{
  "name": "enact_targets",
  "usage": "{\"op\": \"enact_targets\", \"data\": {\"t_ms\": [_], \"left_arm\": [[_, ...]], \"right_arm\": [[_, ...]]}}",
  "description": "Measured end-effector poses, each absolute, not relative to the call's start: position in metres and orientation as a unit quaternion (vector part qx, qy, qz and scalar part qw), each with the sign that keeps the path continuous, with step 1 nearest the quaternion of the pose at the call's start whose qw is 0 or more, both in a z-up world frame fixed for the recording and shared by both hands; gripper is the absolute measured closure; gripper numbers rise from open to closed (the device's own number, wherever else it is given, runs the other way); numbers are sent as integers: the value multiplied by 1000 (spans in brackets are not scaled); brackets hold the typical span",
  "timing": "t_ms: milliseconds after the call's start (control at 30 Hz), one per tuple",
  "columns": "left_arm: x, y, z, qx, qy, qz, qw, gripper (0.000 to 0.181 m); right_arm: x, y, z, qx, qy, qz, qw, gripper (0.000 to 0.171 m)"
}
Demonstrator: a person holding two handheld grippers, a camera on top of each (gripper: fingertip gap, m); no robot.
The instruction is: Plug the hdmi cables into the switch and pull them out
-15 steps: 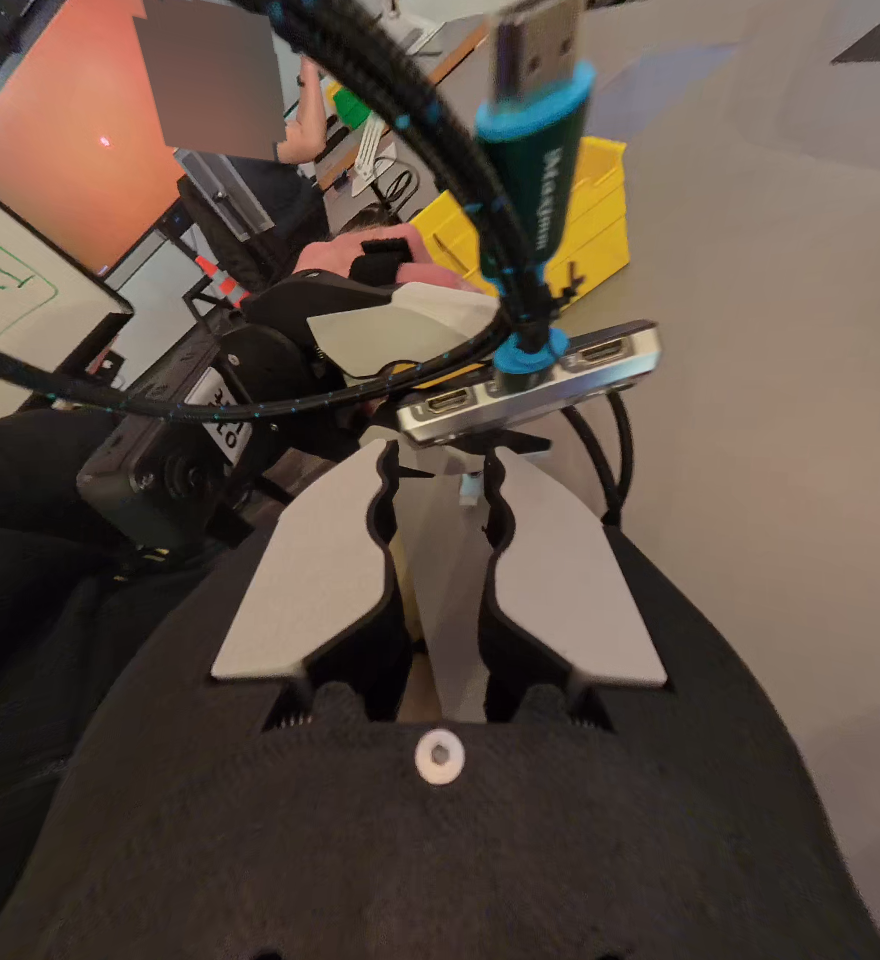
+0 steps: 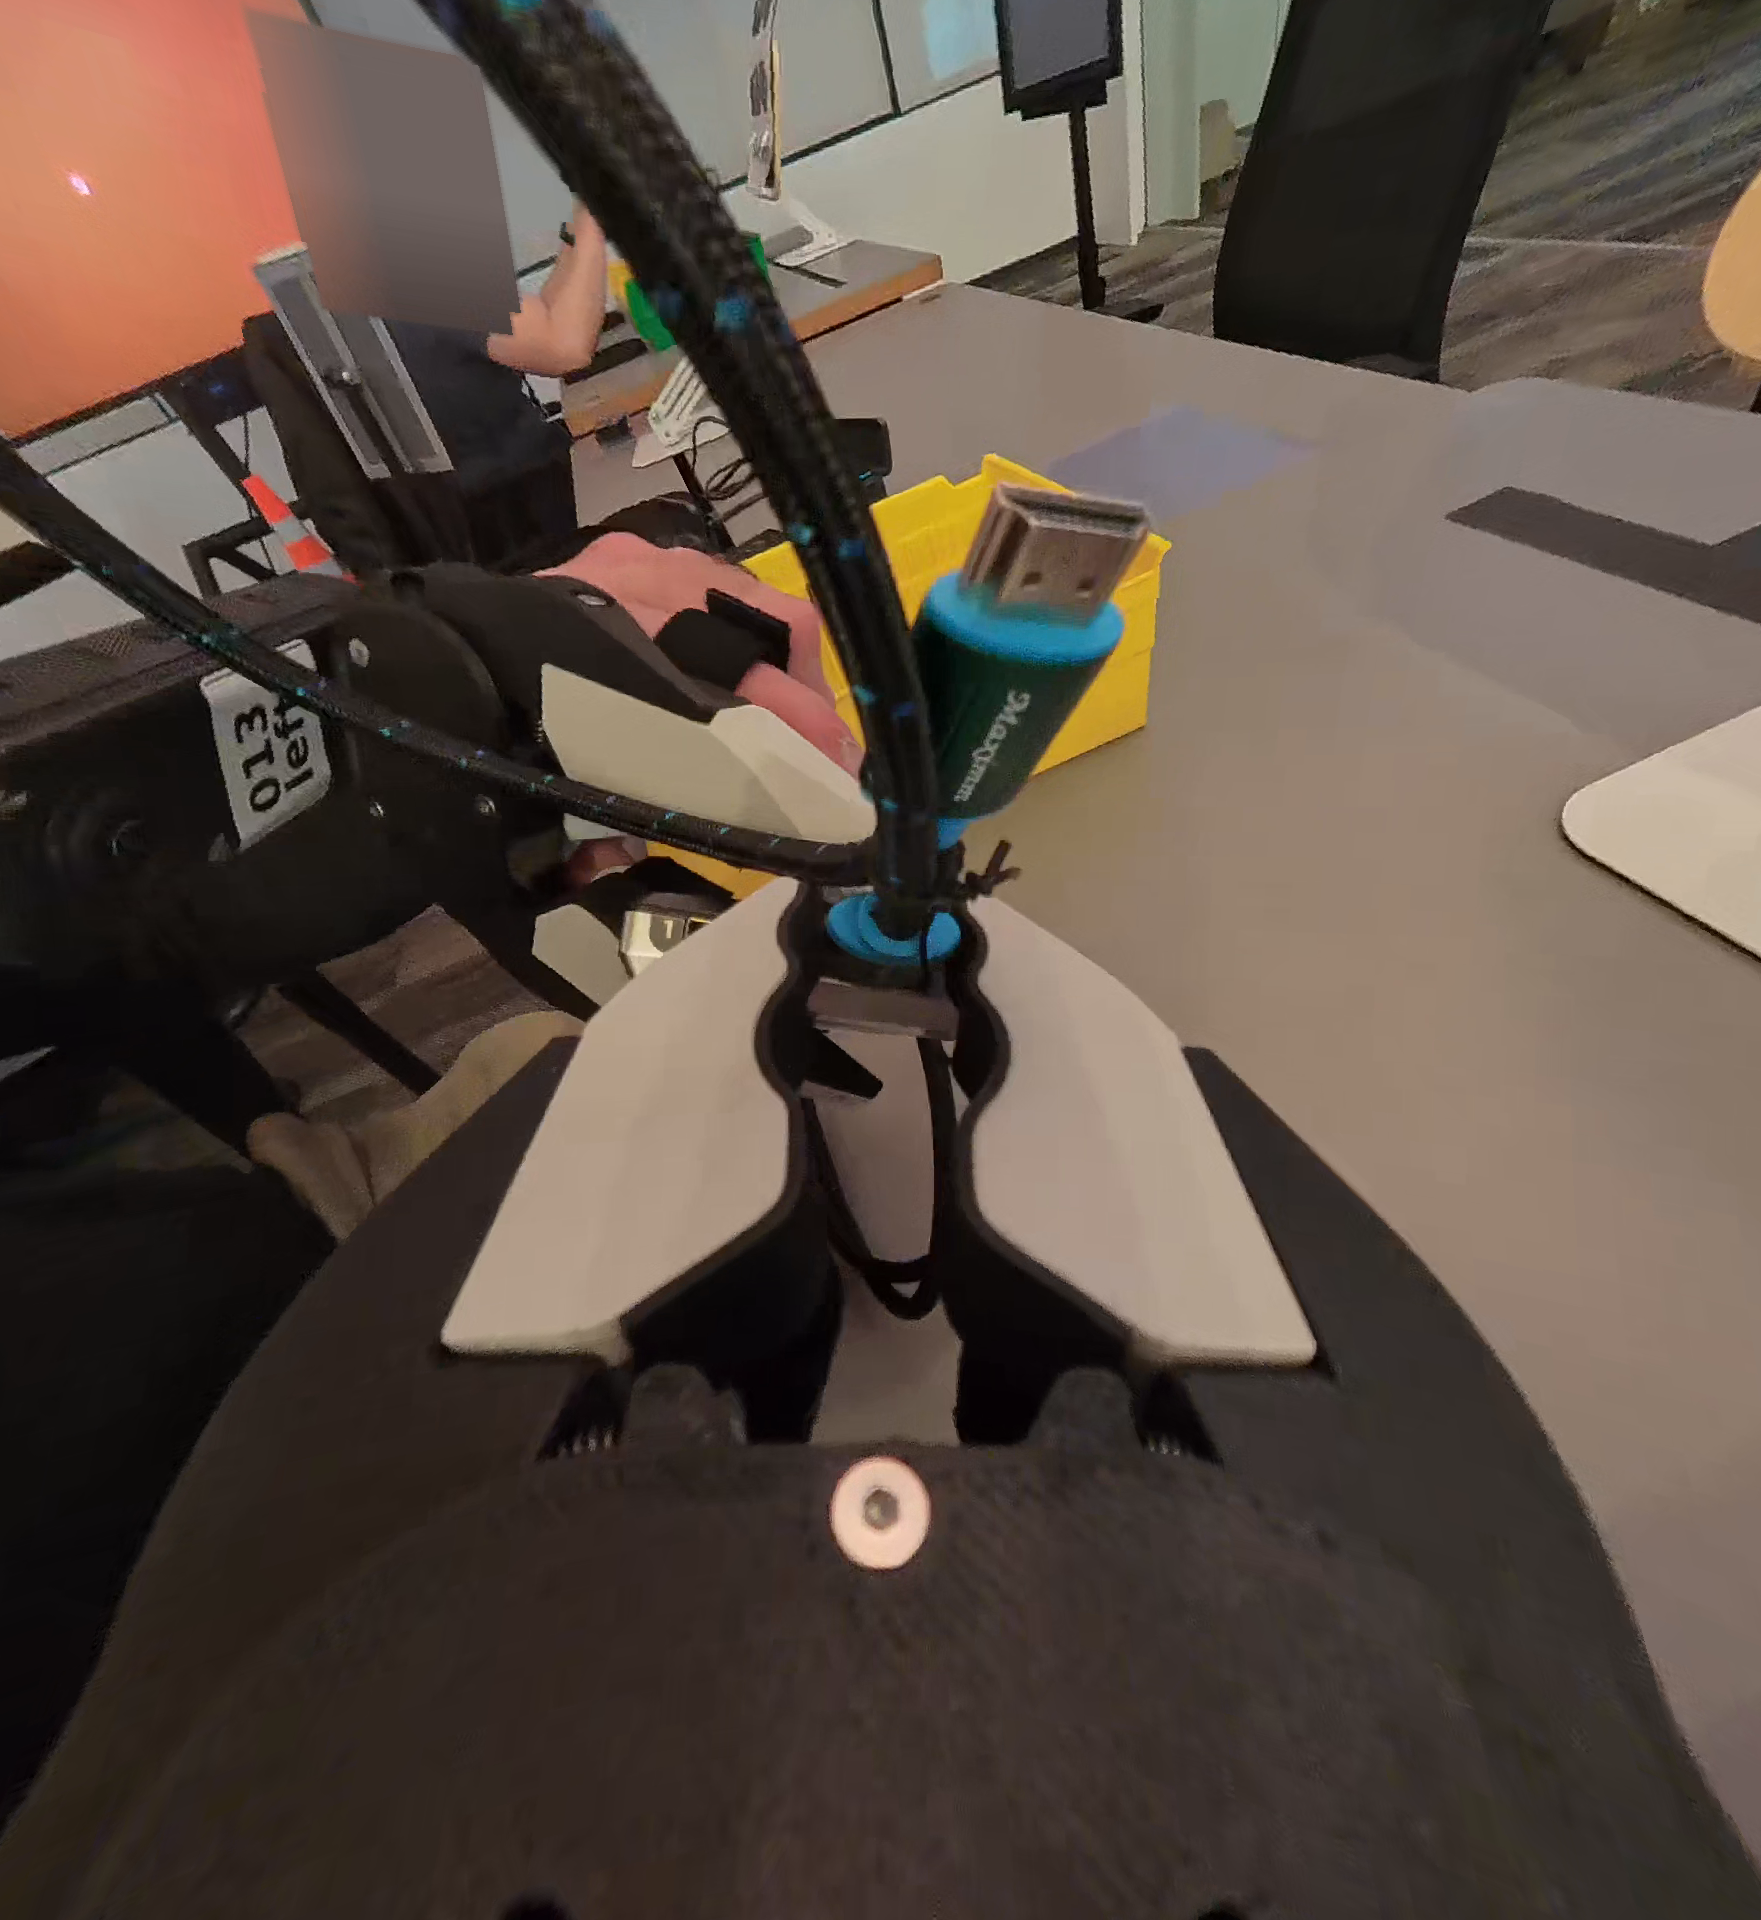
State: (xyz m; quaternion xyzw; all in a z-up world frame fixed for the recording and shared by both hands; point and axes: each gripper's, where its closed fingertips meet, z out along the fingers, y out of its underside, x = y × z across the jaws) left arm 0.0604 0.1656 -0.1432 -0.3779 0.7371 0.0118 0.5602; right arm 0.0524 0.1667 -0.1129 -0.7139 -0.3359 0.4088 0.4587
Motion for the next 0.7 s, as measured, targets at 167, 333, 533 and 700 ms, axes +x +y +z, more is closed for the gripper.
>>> {"op": "enact_targets", "data": {"t_ms": [167, 333, 533, 700], "left_arm": [[62, 160, -139, -387, 730, -24, 562, 133], [69, 159, -132, -418, 700, -61, 575, 131], [73, 168, -121, -470, 642, -95, 598, 132], [69, 178, -105, -511, 578, -131, 622, 157]], "right_arm": [[52, 163, -107, -699, -339, 425, 465, 151], [53, 165, -97, -687, -309, 441, 487, 151], [60, 172, -84, -674, -256, 436, 538, 151], [69, 174, -74, -659, -229, 448, 559, 151]]}}
